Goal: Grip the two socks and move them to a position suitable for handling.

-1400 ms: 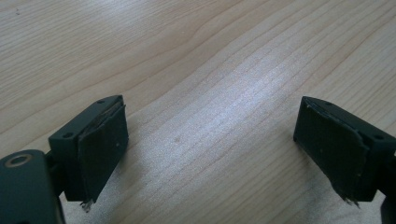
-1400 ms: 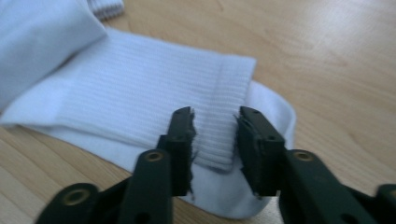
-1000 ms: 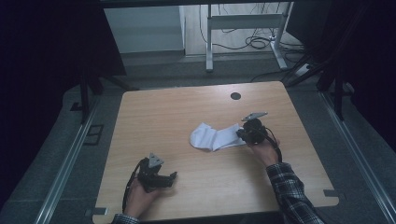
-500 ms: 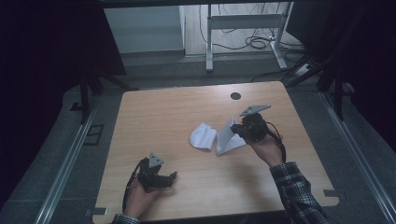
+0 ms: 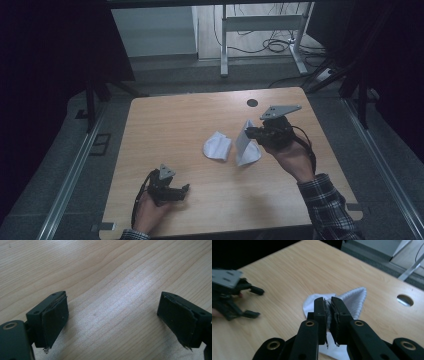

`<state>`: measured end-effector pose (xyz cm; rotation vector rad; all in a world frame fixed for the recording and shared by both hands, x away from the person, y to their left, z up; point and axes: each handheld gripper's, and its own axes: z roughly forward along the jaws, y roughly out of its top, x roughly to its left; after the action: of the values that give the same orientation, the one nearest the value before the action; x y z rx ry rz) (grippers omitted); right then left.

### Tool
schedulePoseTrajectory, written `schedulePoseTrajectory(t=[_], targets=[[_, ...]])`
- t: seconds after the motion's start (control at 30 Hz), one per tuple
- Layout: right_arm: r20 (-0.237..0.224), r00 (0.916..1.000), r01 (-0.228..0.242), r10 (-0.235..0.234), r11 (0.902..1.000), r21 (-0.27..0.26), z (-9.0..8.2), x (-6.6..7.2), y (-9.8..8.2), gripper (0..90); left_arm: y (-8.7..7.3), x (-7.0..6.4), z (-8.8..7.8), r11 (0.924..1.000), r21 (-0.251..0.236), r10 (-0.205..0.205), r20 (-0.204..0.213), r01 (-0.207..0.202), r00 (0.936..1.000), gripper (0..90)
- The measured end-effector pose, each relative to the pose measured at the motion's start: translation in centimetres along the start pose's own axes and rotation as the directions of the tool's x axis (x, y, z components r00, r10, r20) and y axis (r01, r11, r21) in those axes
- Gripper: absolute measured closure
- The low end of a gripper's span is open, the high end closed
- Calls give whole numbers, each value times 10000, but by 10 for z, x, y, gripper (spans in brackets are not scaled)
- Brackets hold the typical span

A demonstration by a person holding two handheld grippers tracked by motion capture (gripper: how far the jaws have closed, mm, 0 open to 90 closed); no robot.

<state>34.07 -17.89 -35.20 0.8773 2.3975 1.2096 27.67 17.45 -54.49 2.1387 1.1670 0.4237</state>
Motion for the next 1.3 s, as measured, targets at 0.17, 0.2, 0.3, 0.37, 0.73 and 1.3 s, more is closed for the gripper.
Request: schedulePoseTrajectory(t=[0.17,0.2,0.3,0.37,0.73,1.3], targets=[[-152,9998,138,-149,9972,-739,-38,5,18,824,0,0,0,10000,45,-5,-4,5,10000,99],[-41,9998,165,-169,9965,-816,-44,4,18,824,0,0,0,10000,44,24,-2,-24,10000,99],[170,9998,-94,106,9974,-719,-51,-9,7,823,0,0,0,10000,-3,-43,-8,43,10000,99],[316,9984,-451,465,9980,-446,-48,-22,-9,822,0,0,0,10000,-3,-44,-8,44,10000,99],[1296,9732,-2045,1898,9724,1120,-17,-74,-111,811,0,-1,0,10000,12,-74,-11,74,10000,99],[2367,9315,-3166,2761,9359,1543,-17,-100,-206,670,0,0,-1,9999,98,-80,13,80,10000,104]])
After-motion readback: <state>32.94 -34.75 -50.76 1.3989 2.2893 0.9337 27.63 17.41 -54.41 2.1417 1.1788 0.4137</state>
